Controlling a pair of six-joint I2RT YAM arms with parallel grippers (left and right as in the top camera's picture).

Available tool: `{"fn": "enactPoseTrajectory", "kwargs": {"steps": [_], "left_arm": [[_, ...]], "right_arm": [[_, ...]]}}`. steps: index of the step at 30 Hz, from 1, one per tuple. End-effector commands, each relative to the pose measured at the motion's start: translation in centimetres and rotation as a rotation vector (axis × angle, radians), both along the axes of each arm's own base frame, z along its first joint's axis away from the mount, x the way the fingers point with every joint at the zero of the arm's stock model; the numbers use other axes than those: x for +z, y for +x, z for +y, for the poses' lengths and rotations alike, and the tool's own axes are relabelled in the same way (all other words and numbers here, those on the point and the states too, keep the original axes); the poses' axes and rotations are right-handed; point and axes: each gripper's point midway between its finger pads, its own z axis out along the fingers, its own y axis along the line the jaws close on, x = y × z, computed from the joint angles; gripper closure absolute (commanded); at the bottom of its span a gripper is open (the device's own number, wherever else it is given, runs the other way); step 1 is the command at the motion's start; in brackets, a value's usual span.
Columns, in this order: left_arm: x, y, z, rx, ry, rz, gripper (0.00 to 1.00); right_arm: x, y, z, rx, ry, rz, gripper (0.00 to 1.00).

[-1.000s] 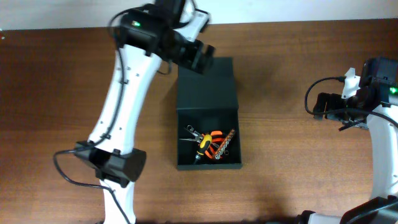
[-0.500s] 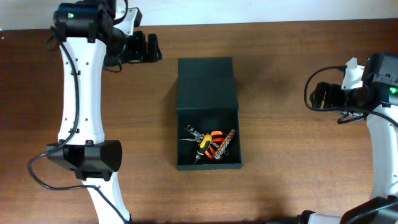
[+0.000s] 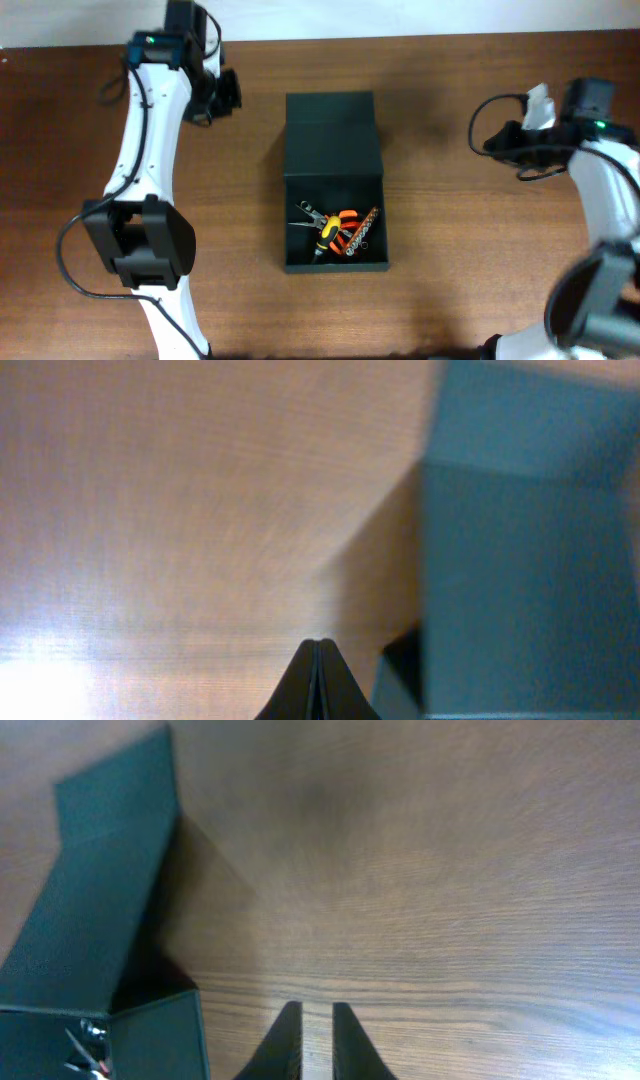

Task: Pack container
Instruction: 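Raise the left gripper out of the box and retract left, then move both grippers to the raised lid edges on either side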

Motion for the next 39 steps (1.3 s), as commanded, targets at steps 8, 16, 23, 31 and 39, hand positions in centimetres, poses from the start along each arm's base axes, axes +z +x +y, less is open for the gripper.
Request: {"fn": "enactPoseTrajectory", "kwargs": {"steps": [8,16,23,31,39], "left_arm": [[-4.6,-1.8,0.0,0.053,0.017,0.101,0.98],[-5.4,0.2,-3.5,-0.081,-0.243,0.026,0.98],[-8.7,-0.3,-5.0,-0.125,-0.459,0.074,0.98],[-11.8,-2.8,-5.9,-0.152,-0.526,0.133,0.98],[-12.5,-3.0,-6.4,-0.166,-0.563,0.116,0.98]], "right_arm": [[-5.8,2.0,6.9,0.098,0.380,0.087,0.96],[-5.5,3.3,8.2,0.086,0.401,0.062,0.96],[-5.3,3.8,9.5,0.104,0.394,0.048,0.96],[-5.5,3.9,10.2,0.099,0.386,0.059,0.96],[-5.9,3.9,10.9,0.106,0.355,0.068,0.96]]}}
